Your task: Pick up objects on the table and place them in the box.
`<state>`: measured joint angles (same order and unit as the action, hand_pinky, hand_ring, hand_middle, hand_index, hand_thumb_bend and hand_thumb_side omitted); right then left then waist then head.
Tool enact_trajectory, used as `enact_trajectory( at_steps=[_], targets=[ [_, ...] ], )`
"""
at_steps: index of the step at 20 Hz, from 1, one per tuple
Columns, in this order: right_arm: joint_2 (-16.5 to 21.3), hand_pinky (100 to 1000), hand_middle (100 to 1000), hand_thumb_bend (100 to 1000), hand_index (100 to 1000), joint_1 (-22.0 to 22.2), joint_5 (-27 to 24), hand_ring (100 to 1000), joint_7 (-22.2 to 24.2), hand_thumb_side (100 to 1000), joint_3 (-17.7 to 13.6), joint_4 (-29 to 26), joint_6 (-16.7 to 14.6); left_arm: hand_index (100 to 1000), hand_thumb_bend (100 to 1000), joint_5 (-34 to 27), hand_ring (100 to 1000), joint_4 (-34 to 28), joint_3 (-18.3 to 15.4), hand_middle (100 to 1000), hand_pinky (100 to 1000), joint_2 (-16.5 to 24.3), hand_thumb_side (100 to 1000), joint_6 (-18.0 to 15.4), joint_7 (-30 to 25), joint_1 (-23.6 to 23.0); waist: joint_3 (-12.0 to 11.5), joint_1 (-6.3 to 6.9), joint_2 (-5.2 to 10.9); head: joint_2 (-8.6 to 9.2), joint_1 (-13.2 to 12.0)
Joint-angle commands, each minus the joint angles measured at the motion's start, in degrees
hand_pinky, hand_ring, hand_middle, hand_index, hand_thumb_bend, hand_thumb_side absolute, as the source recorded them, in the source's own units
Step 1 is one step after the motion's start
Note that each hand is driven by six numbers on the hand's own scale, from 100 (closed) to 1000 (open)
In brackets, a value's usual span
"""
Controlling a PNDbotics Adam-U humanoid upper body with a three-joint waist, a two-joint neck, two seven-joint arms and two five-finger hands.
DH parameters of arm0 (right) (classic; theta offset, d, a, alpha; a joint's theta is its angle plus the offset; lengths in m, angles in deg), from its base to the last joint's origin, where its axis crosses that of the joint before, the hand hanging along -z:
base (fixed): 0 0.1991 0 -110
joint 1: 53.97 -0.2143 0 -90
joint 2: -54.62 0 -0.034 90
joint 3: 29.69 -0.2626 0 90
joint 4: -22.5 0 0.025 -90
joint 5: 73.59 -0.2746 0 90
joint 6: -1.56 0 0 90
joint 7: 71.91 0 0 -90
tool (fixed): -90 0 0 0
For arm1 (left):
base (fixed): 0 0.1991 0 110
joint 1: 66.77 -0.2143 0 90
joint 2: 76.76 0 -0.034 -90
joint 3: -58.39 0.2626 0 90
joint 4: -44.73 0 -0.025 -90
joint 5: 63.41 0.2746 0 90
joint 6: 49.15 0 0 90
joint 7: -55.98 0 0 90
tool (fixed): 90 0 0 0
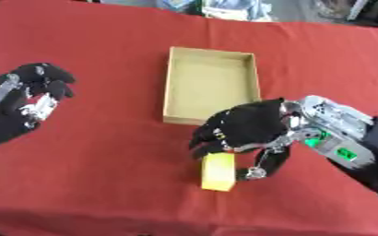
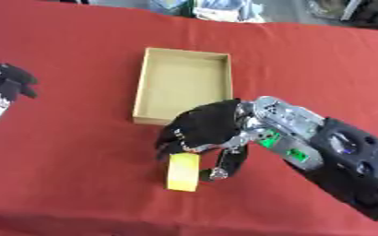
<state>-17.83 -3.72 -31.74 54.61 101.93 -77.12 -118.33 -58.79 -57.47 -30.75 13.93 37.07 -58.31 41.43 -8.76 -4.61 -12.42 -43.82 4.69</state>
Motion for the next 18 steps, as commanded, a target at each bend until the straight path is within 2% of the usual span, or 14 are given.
enact_trajectory(
  at_steps=[1, 18],
  targets=[
    [0.70, 894, 926, 285, 945, -0.47, 0.56, 968, 10.53, 193, -0.96, -0.27, -10.91, 691, 154, -0.02, 604, -1.16, -0.48, 646, 707, 0.55, 602, 0.04, 0.05, 0.90, -0.11, 0.19, 0.66, -0.29, 0.23],
    [2.43, 874, 887, 251, 911, 1.74, 0.38, 947, 7.99, 185, -2.05, -2.26, -10.03, 690, 153, -0.08, 603, -1.27, -0.55, 646, 708, 0.34, 603, 0.11, 0.04, 1.19, -0.59, 0.10, 0.24, -0.29, 0.45]
  ],
)
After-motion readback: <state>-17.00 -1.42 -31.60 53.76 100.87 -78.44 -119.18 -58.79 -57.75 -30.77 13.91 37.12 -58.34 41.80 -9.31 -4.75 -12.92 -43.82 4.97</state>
